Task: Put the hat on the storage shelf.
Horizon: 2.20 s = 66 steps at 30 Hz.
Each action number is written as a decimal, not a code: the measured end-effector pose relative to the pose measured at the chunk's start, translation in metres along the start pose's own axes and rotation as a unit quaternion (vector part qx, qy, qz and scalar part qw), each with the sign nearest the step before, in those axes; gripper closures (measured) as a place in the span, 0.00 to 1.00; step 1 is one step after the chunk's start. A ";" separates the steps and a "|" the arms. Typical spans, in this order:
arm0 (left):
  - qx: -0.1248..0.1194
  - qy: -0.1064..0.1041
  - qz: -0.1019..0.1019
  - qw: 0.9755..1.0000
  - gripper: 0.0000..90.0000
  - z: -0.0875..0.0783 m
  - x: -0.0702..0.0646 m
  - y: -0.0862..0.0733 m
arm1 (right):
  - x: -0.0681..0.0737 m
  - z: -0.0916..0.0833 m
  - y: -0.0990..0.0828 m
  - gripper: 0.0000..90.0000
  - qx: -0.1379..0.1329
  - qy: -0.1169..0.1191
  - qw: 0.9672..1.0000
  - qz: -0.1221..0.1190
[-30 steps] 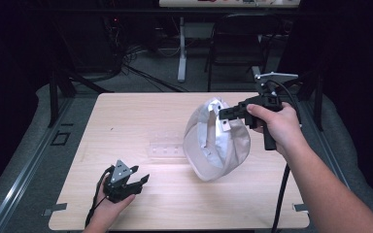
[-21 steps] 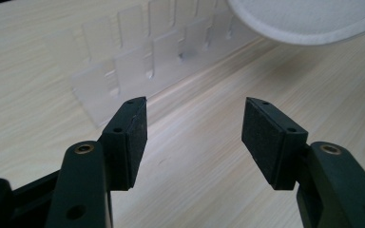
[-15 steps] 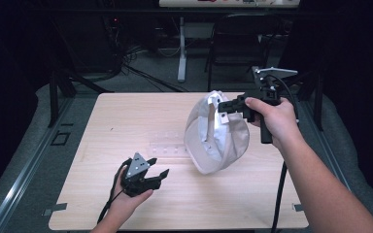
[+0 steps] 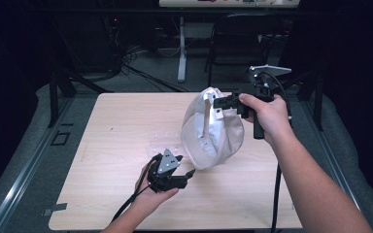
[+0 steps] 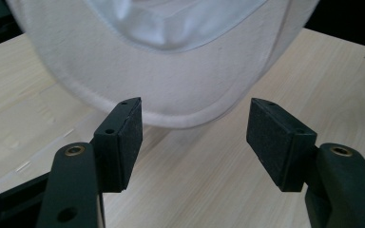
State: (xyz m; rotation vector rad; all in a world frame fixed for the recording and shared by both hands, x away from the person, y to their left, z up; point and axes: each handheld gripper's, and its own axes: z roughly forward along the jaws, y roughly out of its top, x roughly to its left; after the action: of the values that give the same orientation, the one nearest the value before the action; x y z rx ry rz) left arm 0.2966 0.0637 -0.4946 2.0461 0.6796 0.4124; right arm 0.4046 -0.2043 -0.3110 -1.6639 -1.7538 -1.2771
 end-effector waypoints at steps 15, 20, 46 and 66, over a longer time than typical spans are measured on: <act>0.017 0.030 0.040 0.999 0.46 0.029 -0.027 0.022 | 0.005 0.012 0.003 0.91 -0.007 0.004 1.000 -0.001; 0.045 0.068 0.046 0.996 0.53 0.037 -0.026 0.022 | 0.007 0.015 0.003 0.91 -0.007 0.005 1.000 -0.002; 0.005 0.040 -0.011 0.999 0.90 0.007 0.029 0.027 | 0.021 0.016 0.001 0.91 -0.014 0.012 1.000 -0.016; -0.006 0.001 -0.043 0.999 0.90 0.023 0.058 0.022 | 0.011 0.031 0.004 0.91 -0.007 0.003 1.000 -0.013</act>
State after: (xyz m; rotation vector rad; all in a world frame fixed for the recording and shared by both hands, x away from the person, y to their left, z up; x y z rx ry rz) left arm 0.3614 0.0739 -0.4864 1.9964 0.7627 0.3683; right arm 0.4154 -0.1731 -0.3167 -1.6487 -1.7738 -1.3066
